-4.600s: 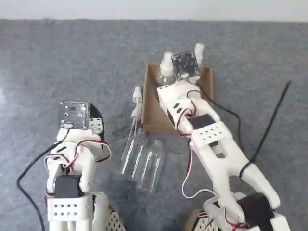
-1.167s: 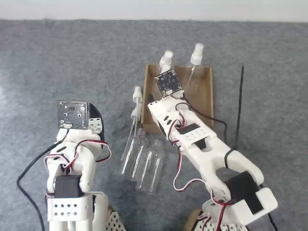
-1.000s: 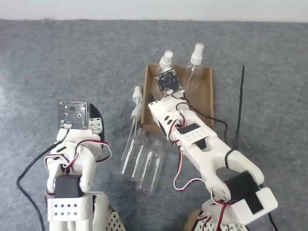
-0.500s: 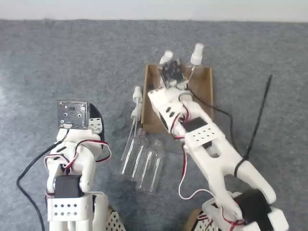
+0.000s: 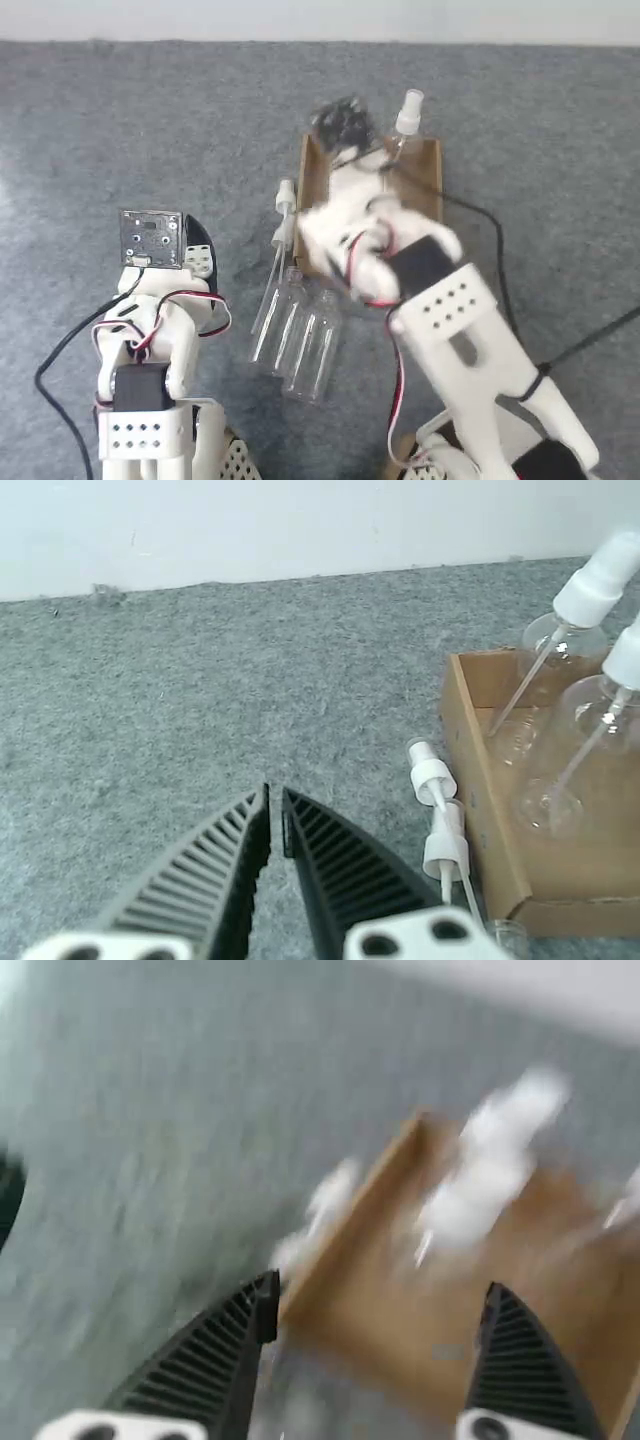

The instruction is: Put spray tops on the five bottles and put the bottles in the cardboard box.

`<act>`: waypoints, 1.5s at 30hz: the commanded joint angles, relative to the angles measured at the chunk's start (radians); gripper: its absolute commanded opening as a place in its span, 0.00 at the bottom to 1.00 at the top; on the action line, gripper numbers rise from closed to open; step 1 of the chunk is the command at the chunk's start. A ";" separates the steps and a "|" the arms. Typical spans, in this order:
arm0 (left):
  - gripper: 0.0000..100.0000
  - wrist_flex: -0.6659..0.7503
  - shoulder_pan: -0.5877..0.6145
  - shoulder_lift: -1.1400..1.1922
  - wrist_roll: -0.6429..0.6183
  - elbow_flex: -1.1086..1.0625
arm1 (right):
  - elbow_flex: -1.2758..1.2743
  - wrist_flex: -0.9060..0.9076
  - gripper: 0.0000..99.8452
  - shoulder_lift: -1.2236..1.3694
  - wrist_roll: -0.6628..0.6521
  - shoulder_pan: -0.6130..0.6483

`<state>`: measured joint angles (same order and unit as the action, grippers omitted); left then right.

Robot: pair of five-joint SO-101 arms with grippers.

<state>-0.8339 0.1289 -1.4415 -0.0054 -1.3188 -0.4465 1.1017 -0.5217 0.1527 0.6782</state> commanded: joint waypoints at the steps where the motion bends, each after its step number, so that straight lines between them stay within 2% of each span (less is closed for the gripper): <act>1: 0.01 0.028 0.005 0.009 -0.012 0.012 | -0.031 0.162 0.27 -0.051 0.152 0.130; 5: 0.01 0.026 0.008 0.009 -0.012 0.012 | -0.204 0.051 0.27 -0.015 0.229 0.209; 11: 0.01 0.026 0.008 0.009 -0.012 0.012 | -0.356 -0.183 0.27 0.116 0.235 0.232; 16: 0.01 0.026 0.006 0.009 -0.012 0.012 | -0.334 -0.193 0.27 0.217 0.334 0.232; 22: 0.01 0.028 0.008 0.009 -0.014 0.012 | -0.331 -0.185 0.27 0.305 0.347 0.226; 25: 0.01 0.029 0.008 0.009 -0.014 0.012 | -0.324 -0.110 0.20 0.308 0.342 0.203; 28: 0.01 0.029 0.008 0.009 -0.014 0.012 | -0.330 -0.061 0.08 0.274 0.338 0.147; 30: 0.01 0.031 0.008 0.009 -0.014 0.012 | -0.331 -0.038 0.00 0.248 0.278 0.099; 32: 0.01 0.031 0.008 0.009 -0.014 0.012 | -0.331 -0.005 0.02 0.226 0.207 0.054; 40: 0.01 0.026 0.008 0.011 -0.014 0.013 | -0.330 0.186 0.01 0.065 -0.068 -0.179; 43: 0.01 0.017 0.008 0.012 -0.014 0.019 | -0.328 0.271 0.01 -0.027 -0.218 -0.289; 45: 0.01 -0.009 0.008 0.012 -0.014 0.033 | -0.328 0.318 0.01 -0.090 -0.362 -0.366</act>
<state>-0.8339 0.1366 -1.4385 -0.0054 -1.3188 -0.8055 1.3487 -0.4971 -0.0176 0.4097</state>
